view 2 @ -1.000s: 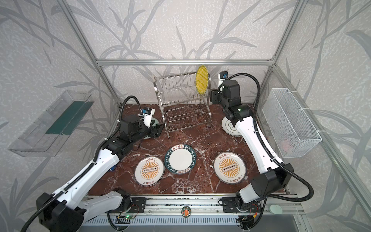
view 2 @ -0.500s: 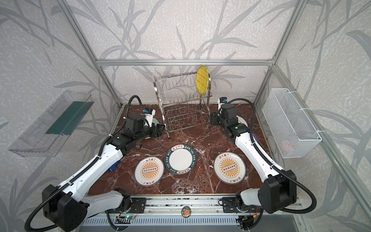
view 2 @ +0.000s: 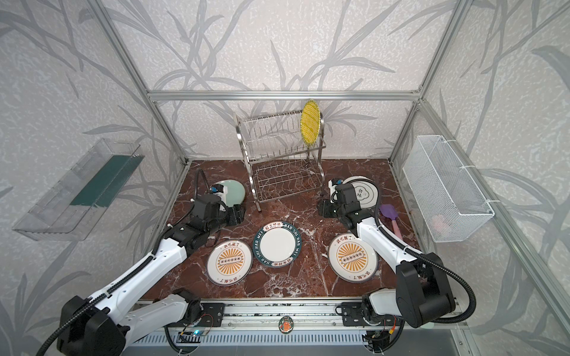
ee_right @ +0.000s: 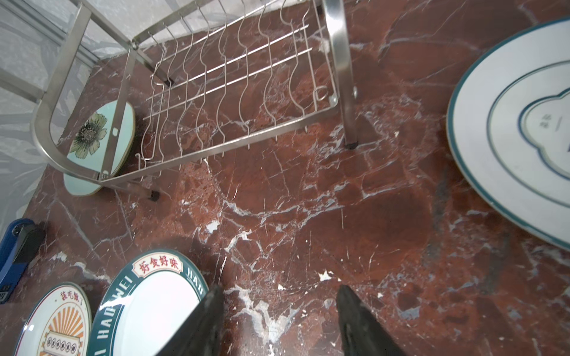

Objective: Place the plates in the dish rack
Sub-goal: 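Move both grippers down to the green-rimmed white plate's opposite edges, then grip the green-rimmed plate's edges with both grippers and tilt it up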

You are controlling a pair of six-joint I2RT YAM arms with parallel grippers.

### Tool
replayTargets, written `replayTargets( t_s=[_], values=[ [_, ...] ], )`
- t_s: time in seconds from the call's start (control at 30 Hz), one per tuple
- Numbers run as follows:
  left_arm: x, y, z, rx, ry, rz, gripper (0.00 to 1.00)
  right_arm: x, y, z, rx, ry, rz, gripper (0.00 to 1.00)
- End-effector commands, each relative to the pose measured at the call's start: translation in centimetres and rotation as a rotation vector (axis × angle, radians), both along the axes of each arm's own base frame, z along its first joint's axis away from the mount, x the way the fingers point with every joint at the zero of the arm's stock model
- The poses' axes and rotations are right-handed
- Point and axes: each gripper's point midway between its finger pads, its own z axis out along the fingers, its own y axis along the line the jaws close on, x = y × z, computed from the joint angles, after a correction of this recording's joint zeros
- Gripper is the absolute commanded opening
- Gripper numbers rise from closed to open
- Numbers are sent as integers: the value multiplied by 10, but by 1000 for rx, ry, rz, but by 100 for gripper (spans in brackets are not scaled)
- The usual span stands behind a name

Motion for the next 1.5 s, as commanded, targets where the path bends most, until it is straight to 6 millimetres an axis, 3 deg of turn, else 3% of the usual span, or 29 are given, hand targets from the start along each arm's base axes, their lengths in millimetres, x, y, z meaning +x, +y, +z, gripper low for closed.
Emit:
replayTargets(
  t_s=[0.0, 0.2, 0.5, 0.83, 1.47],
  values=[
    [-4, -6, -7, -95, 3, 24, 70, -8, 21, -4, 79, 4, 57, 59],
    [-17, -10, -44, -96, 60, -6, 68, -27, 50, -30, 118, 86, 139, 59],
    [-17, -21, -54, -51, 120, -82, 68, -48, 74, -60, 196, 199, 188, 53],
    [-18, -35, -66, -60, 186, -140, 65, -67, 78, -78, 236, 260, 204, 46],
    [-17, -65, -90, -106, 281, -231, 63, -74, 89, -97, 306, 311, 218, 39]
  ],
)
